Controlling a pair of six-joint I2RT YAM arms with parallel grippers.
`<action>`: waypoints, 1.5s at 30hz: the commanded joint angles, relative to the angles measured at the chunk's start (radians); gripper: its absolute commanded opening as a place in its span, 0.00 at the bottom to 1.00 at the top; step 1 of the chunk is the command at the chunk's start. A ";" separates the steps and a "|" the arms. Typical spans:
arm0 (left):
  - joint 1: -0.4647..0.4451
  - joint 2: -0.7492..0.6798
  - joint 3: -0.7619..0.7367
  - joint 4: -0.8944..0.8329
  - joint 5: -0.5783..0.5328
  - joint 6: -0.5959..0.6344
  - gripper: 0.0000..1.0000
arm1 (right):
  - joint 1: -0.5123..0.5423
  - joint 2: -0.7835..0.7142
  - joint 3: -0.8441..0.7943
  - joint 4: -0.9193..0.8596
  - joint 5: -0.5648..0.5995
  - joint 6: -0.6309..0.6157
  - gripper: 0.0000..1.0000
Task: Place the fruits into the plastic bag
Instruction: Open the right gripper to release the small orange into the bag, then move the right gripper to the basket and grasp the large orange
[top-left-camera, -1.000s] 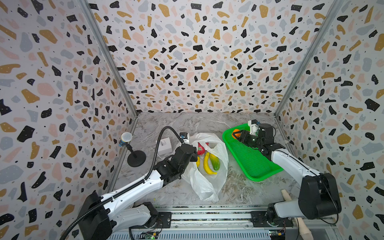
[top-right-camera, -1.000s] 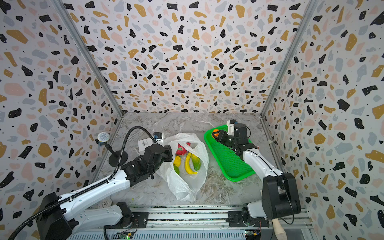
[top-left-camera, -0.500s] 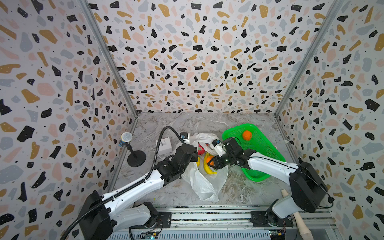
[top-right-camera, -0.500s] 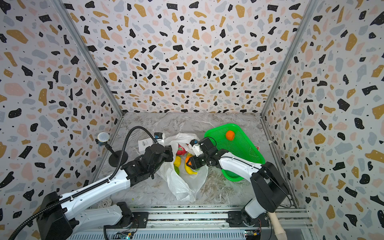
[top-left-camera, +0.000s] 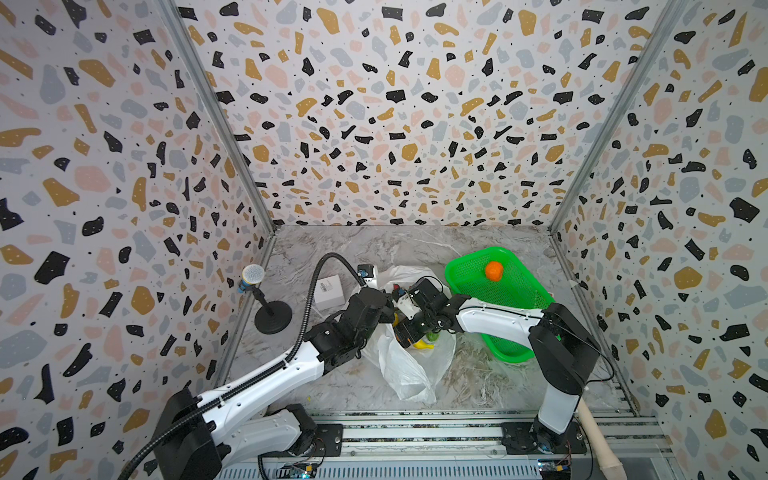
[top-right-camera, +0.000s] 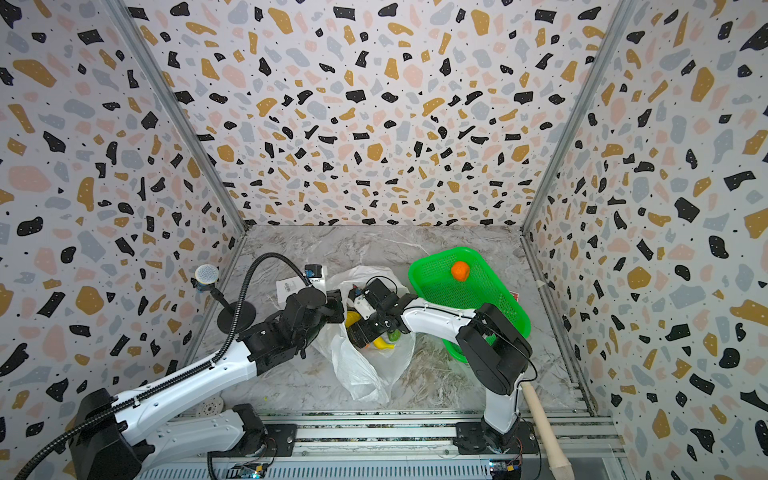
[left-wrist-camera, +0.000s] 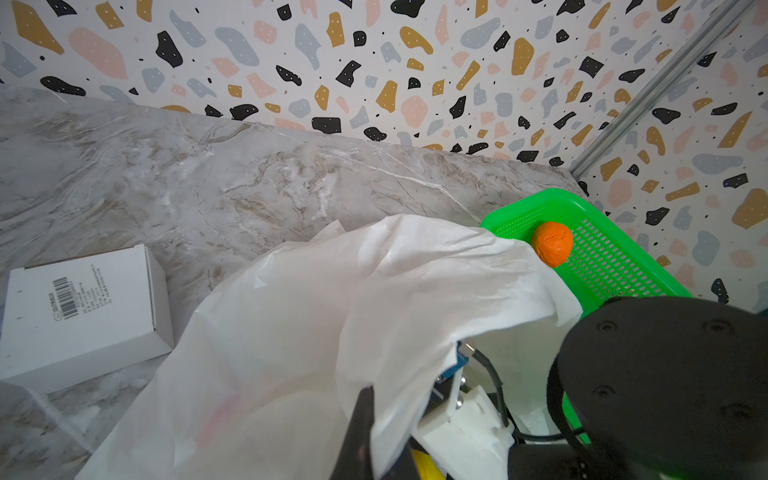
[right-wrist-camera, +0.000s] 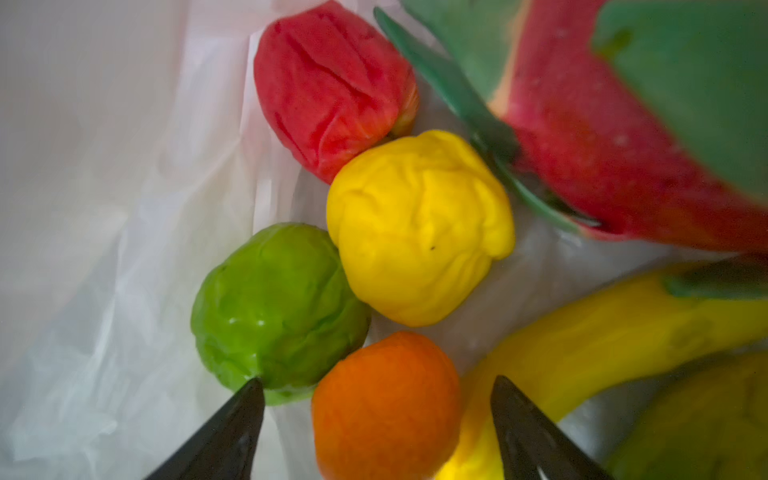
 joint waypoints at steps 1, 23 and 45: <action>0.004 -0.017 0.004 0.001 -0.009 0.000 0.00 | -0.003 -0.053 0.031 -0.035 0.073 -0.006 0.92; 0.004 -0.014 -0.013 0.026 -0.005 -0.007 0.00 | -0.510 -0.547 -0.257 0.129 0.207 0.280 0.90; 0.009 -0.029 -0.044 0.037 -0.025 0.013 0.00 | -0.859 0.069 0.032 0.201 -0.006 0.545 0.95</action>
